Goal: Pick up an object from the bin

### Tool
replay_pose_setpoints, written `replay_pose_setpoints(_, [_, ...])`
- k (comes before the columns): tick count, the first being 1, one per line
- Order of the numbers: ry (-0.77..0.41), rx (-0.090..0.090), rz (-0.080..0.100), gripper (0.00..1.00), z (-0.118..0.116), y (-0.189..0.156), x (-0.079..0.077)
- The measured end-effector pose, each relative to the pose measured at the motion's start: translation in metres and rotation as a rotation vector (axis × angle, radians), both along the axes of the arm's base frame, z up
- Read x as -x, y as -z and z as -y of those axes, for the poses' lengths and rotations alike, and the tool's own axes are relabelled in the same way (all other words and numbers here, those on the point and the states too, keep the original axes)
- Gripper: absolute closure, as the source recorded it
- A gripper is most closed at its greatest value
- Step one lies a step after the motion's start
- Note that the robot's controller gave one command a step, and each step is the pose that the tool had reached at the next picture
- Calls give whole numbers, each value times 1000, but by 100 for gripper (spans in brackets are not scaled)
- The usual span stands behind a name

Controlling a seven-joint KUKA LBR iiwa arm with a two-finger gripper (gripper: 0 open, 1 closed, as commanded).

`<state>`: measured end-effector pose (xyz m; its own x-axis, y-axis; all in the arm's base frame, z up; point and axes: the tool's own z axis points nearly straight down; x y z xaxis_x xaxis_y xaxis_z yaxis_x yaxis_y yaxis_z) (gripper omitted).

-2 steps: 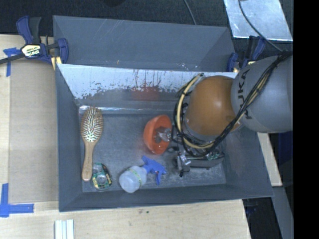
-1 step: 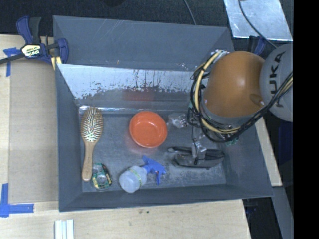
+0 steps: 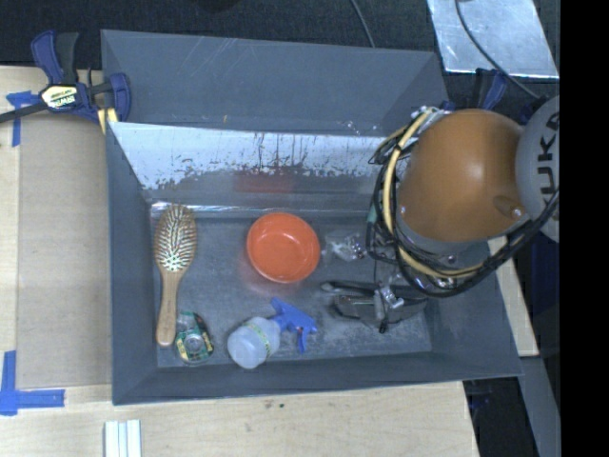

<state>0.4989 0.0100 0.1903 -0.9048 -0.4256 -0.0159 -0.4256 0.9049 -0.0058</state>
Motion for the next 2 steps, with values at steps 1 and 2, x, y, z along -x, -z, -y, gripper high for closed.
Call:
replay_pose_setpoints(1, [71,-1,13,0,1,39,-25])
replay_pose_setpoints(2, [61,-1,7,0,1,44,-24])
